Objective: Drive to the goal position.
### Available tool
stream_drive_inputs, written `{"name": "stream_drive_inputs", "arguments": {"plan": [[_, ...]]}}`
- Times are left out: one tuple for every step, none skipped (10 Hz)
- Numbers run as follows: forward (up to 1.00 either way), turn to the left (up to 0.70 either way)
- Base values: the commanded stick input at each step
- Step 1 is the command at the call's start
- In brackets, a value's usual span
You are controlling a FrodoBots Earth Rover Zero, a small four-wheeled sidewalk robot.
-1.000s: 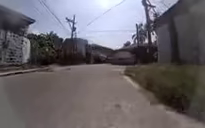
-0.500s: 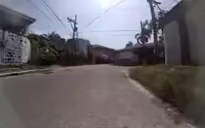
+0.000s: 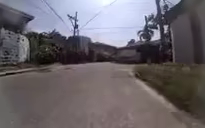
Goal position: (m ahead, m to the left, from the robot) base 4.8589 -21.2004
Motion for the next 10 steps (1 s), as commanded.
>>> {"name": "stream_drive_inputs", "arguments": {"plan": [[1.0,0.0],[1.0,0.0],[1.0,0.0],[1.0,-0.21],[1.0,-0.4],[1.0,-0.4],[1.0,-0.4],[1.0,-0.13],[1.0,0.0],[1.0,0.0]]}}
